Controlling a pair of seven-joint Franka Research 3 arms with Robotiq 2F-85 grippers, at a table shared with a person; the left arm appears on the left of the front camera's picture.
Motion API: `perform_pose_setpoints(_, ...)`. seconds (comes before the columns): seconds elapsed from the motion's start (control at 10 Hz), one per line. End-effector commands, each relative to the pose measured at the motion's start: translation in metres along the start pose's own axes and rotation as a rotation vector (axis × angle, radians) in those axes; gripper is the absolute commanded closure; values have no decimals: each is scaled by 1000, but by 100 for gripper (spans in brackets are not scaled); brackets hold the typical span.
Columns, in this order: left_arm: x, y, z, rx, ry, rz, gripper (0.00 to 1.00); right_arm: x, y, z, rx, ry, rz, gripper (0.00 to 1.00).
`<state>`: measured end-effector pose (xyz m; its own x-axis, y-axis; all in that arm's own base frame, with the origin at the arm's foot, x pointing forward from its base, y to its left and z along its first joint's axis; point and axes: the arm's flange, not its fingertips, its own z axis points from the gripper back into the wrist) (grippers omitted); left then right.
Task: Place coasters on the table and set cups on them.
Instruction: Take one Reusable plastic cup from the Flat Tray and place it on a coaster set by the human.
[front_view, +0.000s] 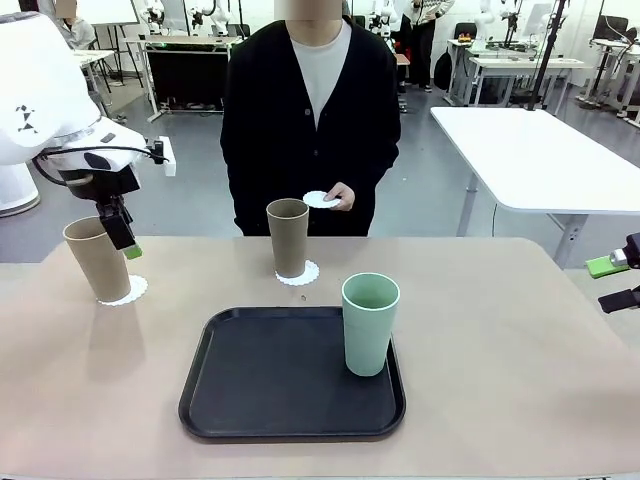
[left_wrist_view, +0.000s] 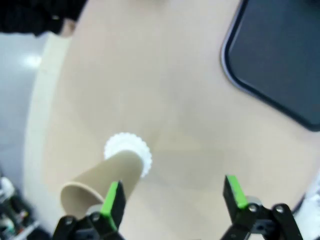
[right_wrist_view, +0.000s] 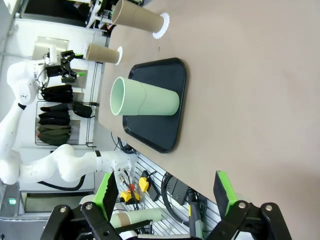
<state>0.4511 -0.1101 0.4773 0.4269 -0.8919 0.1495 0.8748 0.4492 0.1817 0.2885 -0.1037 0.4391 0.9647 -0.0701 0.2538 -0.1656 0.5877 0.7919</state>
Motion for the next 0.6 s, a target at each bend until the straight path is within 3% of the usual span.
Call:
perform_pose_setpoints(0.0,20,14,7,-99,-7,-5,0,0,0,0,11,-4,1,0)
perform_pose_setpoints(0.5,20,14,7,-99,-7,-5,0,0,0,0,11,-4,1,0)
